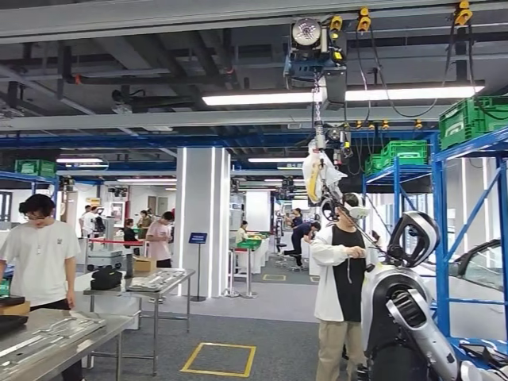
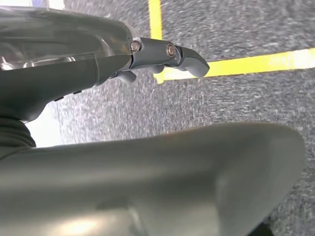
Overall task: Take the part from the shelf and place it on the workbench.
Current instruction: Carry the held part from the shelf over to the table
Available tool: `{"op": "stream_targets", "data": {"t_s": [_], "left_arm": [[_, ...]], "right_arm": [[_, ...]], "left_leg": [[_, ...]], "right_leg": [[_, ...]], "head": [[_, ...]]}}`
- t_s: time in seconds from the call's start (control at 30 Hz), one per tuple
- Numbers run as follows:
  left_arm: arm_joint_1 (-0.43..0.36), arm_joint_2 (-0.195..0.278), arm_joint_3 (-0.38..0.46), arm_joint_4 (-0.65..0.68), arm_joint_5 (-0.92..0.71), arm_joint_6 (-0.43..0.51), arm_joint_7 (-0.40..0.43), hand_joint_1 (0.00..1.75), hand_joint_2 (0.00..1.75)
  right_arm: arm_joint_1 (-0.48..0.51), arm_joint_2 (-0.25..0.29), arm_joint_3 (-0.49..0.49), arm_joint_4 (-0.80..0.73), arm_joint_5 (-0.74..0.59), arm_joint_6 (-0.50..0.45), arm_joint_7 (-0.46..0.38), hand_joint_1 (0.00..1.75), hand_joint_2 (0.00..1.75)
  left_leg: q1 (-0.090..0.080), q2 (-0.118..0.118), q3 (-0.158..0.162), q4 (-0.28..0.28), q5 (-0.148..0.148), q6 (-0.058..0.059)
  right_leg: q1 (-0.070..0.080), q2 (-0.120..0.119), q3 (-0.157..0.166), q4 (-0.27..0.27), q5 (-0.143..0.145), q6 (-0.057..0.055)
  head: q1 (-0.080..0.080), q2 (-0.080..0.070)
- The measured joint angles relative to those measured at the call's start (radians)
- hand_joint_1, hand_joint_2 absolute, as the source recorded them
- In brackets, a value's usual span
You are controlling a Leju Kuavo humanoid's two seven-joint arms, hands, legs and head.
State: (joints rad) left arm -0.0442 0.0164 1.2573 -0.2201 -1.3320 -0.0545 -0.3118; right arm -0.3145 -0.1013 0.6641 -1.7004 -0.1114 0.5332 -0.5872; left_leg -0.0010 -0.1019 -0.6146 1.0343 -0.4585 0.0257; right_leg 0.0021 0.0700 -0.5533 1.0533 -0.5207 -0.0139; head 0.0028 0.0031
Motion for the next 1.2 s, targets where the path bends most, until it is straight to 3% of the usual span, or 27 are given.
{"op": "stream_targets", "data": {"t_s": [0.03,0.07,0.1,0.13,0.2,0.27,0.33,0.37,0.4,0.47,0.53,0.6,0.63,0.7,0.73,0.8,0.83,0.87,0.93,1.0,1.07,1.13,1.2], "left_arm": [[0.0,-0.001,0.002,0.0,0.001,0.0,0.003,0.0,1.75],[0.002,-0.001,0.004,0.0,0.002,0.0,0.007,0.0,1.75],[0.005,0.0,0.006,0.0,0.003,0.001,0.01,0.0,1.75],[0.008,-0.001,0.008,0.0,0.003,0.0,0.012,0.0,1.75],[0.01,-0.001,0.011,0.0,0.003,-0.001,0.016,0.0,1.75],[0.006,-0.002,0.014,0.0,0.003,-0.004,0.017,0.0,1.75],[0.003,-0.002,0.016,0.0,0.005,-0.008,0.017,0.0,1.75],[0.004,-0.002,0.017,0.0,0.006,-0.01,0.017,0.0,1.75],[0.005,-0.002,0.019,0.0,0.008,-0.011,0.017,0.0,1.75],[0.005,-0.002,0.022,0.0,0.012,-0.012,0.016,0.0,1.75],[0.002,-0.002,0.025,0.0,0.015,-0.016,0.015,0.0,1.75],[0.003,-0.002,0.03,0.0,0.022,-0.024,0.014,0.0,1.75],[0.004,-0.002,0.033,0.0,0.027,-0.028,0.014,0.0,1.75],[0.003,-0.002,0.039,0.0,0.033,-0.034,0.014,0.0,1.75],[0.002,-0.002,0.042,0.0,0.034,-0.037,0.014,0.0,1.75],[-0.002,-0.002,0.047,0.0,0.035,-0.04,0.015,0.0,1.75],[-0.003,-0.002,0.049,0.0,0.035,-0.042,0.016,0.0,1.75],[-0.003,-0.002,0.051,0.0,0.036,-0.042,0.017,0.0,1.75],[-0.002,-0.003,0.054,0.0,0.038,-0.045,0.022,0.0,1.75],[-0.004,-0.006,0.057,0.0,0.041,-0.051,0.025,0.0,1.75],[-0.004,-0.01,0.06,0.0,0.042,-0.055,0.026,0.0,1.75],[0.001,-0.01,0.063,0.0,0.042,-0.057,0.029,0.0,1.75],[0.004,-0.011,0.064,0.0,0.042,-0.058,0.033,0.0,1.75]], "right_arm": [[0.001,0.0,0.0,0.0,0.0,0.0,0.0,1.75,1.75],[0.002,0.0,0.001,0.0,0.001,0.0,-0.001,1.75,1.75],[0.002,0.0,0.001,-0.001,0.001,0.0,-0.001,1.75,1.75],[0.002,0.001,0.002,-0.001,0.002,0.0,-0.002,1.75,1.75],[0.003,0.005,0.002,-0.002,0.003,0.0,-0.003,1.75,1.75],[0.007,0.006,0.002,-0.002,0.004,0.0,-0.004,1.75,1.75],[0.011,0.006,0.004,-0.001,0.006,0.0,-0.006,1.75,1.75],[0.011,0.007,0.004,-0.001,0.006,0.0,-0.007,1.75,1.75],[0.012,0.007,0.005,-0.001,0.006,0.0,-0.008,1.75,1.75],[0.011,0.008,0.006,-0.002,0.006,0.0,-0.009,1.75,1.75],[0.011,0.008,0.007,-0.002,0.007,0.001,-0.01,1.75,1.75],[0.009,0.008,0.01,-0.002,0.006,0.003,-0.01,1.75,1.75],[0.008,0.009,0.011,-0.002,0.006,0.005,-0.01,1.75,1.75],[0.005,0.008,0.014,-0.002,0.003,0.007,-0.011,1.75,1.75],[0.005,0.008,0.016,-0.002,0.002,0.007,-0.011,1.75,1.75],[0.006,0.006,0.018,0.001,0.0,0.009,-0.012,1.75,1.75],[0.006,0.006,0.02,0.002,0.0,0.01,-0.012,1.75,1.75],[0.006,0.006,0.022,0.004,-0.001,0.011,-0.012,1.75,1.75],[0.004,0.006,0.025,0.005,-0.003,0.013,-0.012,1.75,1.75],[0.001,0.006,0.026,0.005,-0.006,0.015,-0.012,1.75,1.75],[-0.003,0.005,0.027,0.006,-0.009,0.017,-0.011,1.75,1.75],[-0.007,0.006,0.028,0.007,-0.011,0.02,-0.011,1.75,1.75],[-0.011,0.009,0.029,0.007,-0.012,0.021,-0.011,1.75,1.75]], "left_leg": [[0.002,-0.011,-0.004,0.0,0.003,-0.004],[0.004,-0.023,-0.008,-0.001,0.006,-0.009],[0.006,-0.033,-0.011,-0.002,0.009,-0.015],[0.004,-0.028,-0.014,0.001,0.006,-0.019],[0.002,0.019,-0.038,0.051,-0.03,-0.028],[0.005,0.072,-0.093,0.169,-0.093,-0.04],[0.014,0.088,-0.131,0.255,-0.119,-0.05],[0.019,0.093,-0.124,0.247,-0.107,-0.054],[0.022,0.1,-0.098,0.203,-0.08,-0.057],[0.021,0.141,-0.024,0.069,-0.026,-0.058],[0.014,0.17,0.012,-0.002,-0.009,-0.044],[0.009,0.155,0.008,-0.007,-0.01,-0.027],[0.008,0.144,0.007,-0.008,-0.008,-0.021],[0.011,0.124,0.005,-0.01,-0.003,-0.007],[0.011,0.114,0.005,-0.011,-0.002,-0.002],[0.008,0.089,0.003,-0.01,0.0,0.004],[0.005,0.075,0.003,-0.01,0.0,0.006],[0.003,0.061,0.004,-0.01,0.001,0.007],[0.0,0.032,0.007,-0.01,0.002,0.007],[-0.001,0.007,0.006,-0.008,0.003,0.004],[0.003,-0.015,-0.003,-0.007,0.008,-0.003],[0.006,-0.03,-0.01,-0.008,0.012,-0.014],[0.004,0.005,-0.027,0.023,-0.012,-0.022]], "right_leg": [[0.001,0.011,0.009,-0.023,0.004,-0.002],[0.002,0.007,0.012,-0.03,0.003,-0.002],[0.001,-0.004,0.015,-0.038,0.004,-0.002],[-0.001,-0.017,0.017,-0.044,0.007,-0.005],[-0.006,-0.045,0.023,-0.058,0.014,-0.011],[-0.004,-0.075,0.024,-0.06,0.015,-0.013],[-0.004,-0.106,0.024,-0.06,0.014,-0.012],[-0.004,-0.12,0.024,-0.059,0.013,-0.01],[-0.005,-0.132,0.025,-0.059,0.011,-0.007],[-0.002,-0.153,0.029,-0.057,0.005,0.002],[0.003,-0.171,0.033,-0.055,0.0,0.013],[0.003,-0.189,0.036,-0.056,-0.002,0.023],[0.0,-0.183,0.037,-0.054,-0.008,0.029],[-0.006,-0.136,0.02,-0.007,-0.045,0.037],[-0.008,-0.105,-0.004,0.048,-0.078,0.039],[-0.007,-0.078,-0.071,0.19,-0.139,0.036],[-0.007,-0.074,-0.095,0.236,-0.148,0.034],[-0.006,-0.072,-0.102,0.244,-0.136,0.031],[-0.002,-0.055,-0.061,0.14,-0.061,0.02],[-0.002,-0.007,-0.007,0.01,0.0,0.01],[-0.001,0.018,0.01,-0.038,0.01,0.008],[-0.002,-0.003,0.014,-0.049,0.014,0.005],[-0.006,-0.031,0.019,-0.062,0.022,-0.003]], "head": [[0.0,0.0],[0.0,0.0],[0.0,0.0],[0.0,0.0],[0.0,0.0],[0.0,0.0],[0.0,0.0],[0.0,0.0],[0.0,0.0],[0.0,0.0],[0.0,0.0],[0.0,0.0],[0.0,0.0],[0.0,0.0],[0.0,0.0],[0.0,0.0],[0.0,0.0],[0.0,0.0],[0.0,0.0],[0.0,0.0],[0.0,0.0],[0.001,0.0],[0.0,0.0]]}}
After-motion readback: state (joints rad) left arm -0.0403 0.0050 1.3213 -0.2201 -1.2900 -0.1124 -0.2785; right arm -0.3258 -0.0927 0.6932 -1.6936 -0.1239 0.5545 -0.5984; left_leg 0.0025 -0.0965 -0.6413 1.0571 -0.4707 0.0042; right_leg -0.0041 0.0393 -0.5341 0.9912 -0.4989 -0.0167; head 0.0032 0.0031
